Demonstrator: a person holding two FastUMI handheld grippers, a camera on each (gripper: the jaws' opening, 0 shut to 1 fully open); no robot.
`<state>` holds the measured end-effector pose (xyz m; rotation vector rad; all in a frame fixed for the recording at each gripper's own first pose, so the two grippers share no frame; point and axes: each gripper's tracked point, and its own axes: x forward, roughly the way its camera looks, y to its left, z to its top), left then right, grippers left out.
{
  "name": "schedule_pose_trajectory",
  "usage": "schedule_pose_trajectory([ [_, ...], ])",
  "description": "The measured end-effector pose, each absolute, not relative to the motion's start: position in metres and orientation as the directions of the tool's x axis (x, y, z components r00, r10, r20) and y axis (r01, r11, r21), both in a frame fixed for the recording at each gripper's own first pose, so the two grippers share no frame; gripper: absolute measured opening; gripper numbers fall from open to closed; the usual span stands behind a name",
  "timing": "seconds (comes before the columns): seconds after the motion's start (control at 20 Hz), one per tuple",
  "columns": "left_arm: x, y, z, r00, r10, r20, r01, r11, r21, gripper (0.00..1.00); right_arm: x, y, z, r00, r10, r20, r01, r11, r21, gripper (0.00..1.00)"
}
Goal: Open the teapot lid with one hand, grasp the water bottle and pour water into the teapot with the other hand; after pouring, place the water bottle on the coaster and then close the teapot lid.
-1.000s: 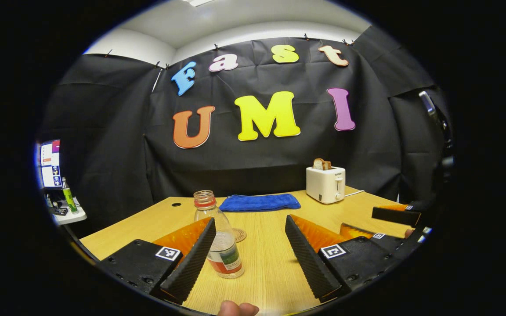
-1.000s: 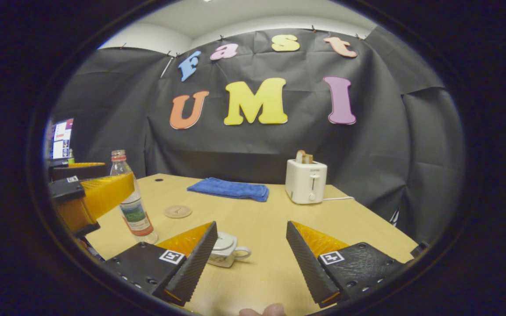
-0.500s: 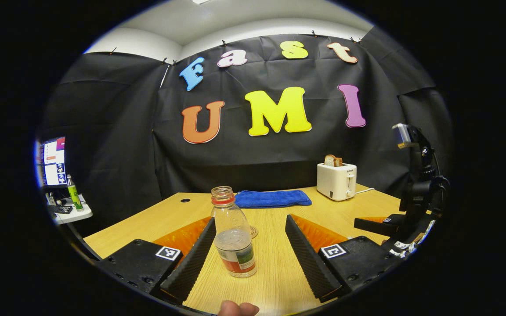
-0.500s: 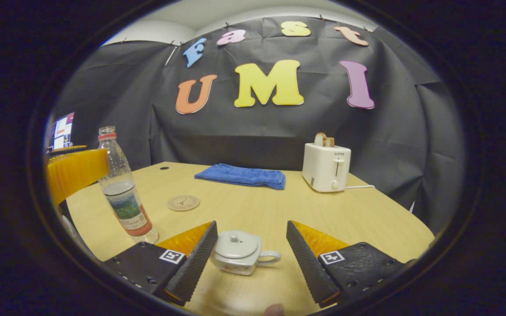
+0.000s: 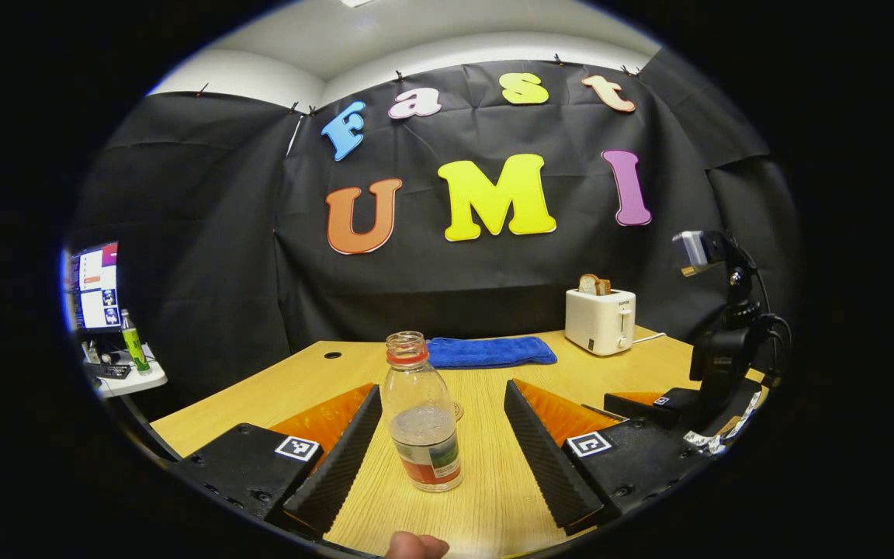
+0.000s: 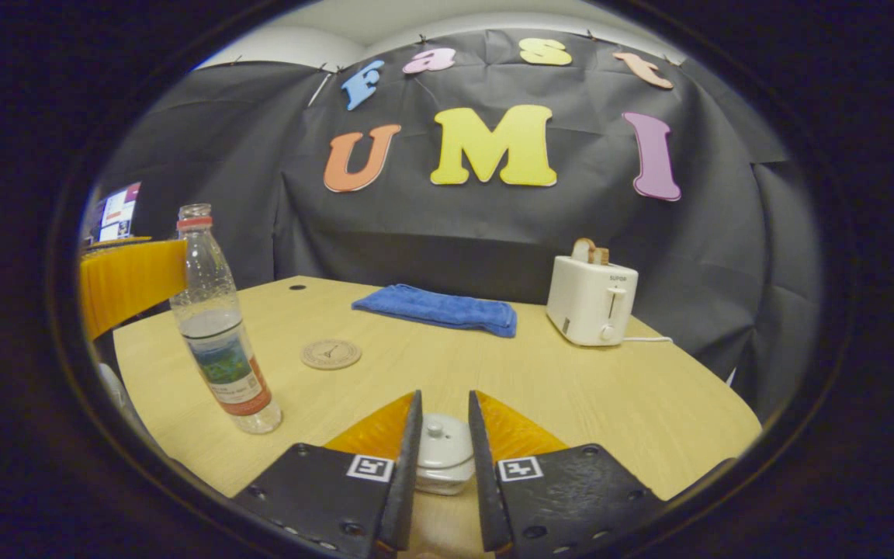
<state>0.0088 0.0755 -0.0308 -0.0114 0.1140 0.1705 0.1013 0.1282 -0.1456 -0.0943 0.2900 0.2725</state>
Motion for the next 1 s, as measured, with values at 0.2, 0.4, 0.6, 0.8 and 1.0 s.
schedule_pose_trajectory([
  [0.2, 0.009, 0.080, -0.029, 0.979, 0.172, -0.111, -0.174, 0.985, -0.005, 0.99, 0.101, 0.132, -0.147, 0.918, 0.257, -0.303, -0.294, 0.952, -0.083, 0.08],
  [0.4, 0.007, 0.081, -0.030, 0.979, 0.165, -0.119, -0.169, 0.985, -0.019, 0.99, 0.101, 0.132, -0.147, 0.914, 0.262, -0.310, -0.297, 0.952, -0.072, 0.00],
  [0.6, -0.004, 0.085, -0.040, 0.976, 0.175, -0.131, -0.178, 0.984, -0.014, 1.00, 0.100, 0.132, -0.140, 0.910, 0.297, -0.291, -0.323, 0.945, -0.045, 0.00],
  [0.8, -0.023, 0.083, -0.063, 0.974, 0.164, -0.154, -0.160, 0.986, 0.034, 0.99, 0.099, 0.130, -0.128, 0.910, 0.325, -0.257, -0.336, 0.942, 0.000, 0.00],
  [1.0, -0.020, 0.080, -0.091, 0.966, 0.144, -0.214, -0.143, 0.990, 0.020, 1.00, 0.094, 0.131, -0.119, 0.904, 0.348, -0.248, -0.359, 0.933, 0.001, 0.00],
])
